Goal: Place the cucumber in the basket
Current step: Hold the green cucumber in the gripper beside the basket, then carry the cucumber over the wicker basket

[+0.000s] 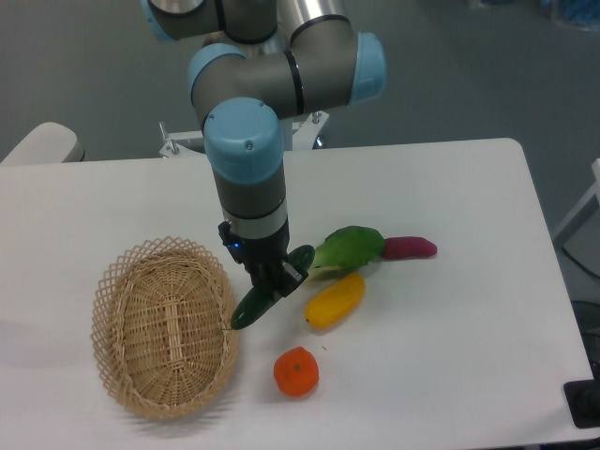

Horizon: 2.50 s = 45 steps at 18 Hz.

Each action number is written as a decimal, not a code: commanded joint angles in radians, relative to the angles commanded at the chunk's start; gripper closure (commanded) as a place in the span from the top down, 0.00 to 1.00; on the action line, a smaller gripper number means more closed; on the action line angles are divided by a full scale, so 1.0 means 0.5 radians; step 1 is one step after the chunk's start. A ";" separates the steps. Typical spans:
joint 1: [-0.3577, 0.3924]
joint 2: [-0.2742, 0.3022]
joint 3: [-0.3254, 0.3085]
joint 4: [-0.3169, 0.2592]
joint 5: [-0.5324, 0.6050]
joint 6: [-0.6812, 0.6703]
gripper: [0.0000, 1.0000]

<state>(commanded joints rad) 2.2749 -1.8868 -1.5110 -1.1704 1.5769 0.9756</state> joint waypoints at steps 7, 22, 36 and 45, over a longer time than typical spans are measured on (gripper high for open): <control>-0.006 0.000 -0.006 0.000 0.000 -0.009 0.29; -0.267 -0.144 -0.052 0.178 0.055 -0.821 0.29; -0.626 -0.218 -0.301 0.331 0.227 -0.742 0.29; -0.660 -0.276 -0.291 0.389 0.218 -1.003 0.30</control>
<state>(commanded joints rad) 1.9451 -2.0248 -1.6567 -0.9757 1.6859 0.4742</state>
